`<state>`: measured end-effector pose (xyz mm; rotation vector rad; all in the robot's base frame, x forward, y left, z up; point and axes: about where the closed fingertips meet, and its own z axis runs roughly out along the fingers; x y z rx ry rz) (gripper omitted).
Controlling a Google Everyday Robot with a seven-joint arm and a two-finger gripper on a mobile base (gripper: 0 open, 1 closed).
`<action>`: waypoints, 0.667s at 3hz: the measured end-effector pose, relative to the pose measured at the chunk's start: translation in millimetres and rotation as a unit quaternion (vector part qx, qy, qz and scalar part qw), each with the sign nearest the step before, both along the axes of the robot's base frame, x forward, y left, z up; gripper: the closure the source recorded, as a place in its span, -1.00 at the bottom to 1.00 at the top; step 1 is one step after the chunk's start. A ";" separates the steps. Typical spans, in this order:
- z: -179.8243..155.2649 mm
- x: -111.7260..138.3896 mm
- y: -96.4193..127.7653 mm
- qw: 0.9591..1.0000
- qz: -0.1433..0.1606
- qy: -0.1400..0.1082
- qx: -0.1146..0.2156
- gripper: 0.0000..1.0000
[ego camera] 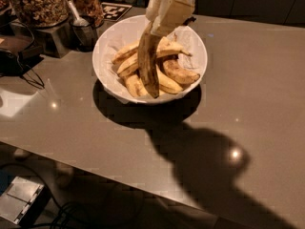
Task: Pick banana from white bowl
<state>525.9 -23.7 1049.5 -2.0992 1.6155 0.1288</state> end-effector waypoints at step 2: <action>7.9 -5.3 0.5 1.000 0.009 -0.001 0.001 1.00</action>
Offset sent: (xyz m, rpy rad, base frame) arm -0.0226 -0.0145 0.0045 -0.0259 0.0517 0.0298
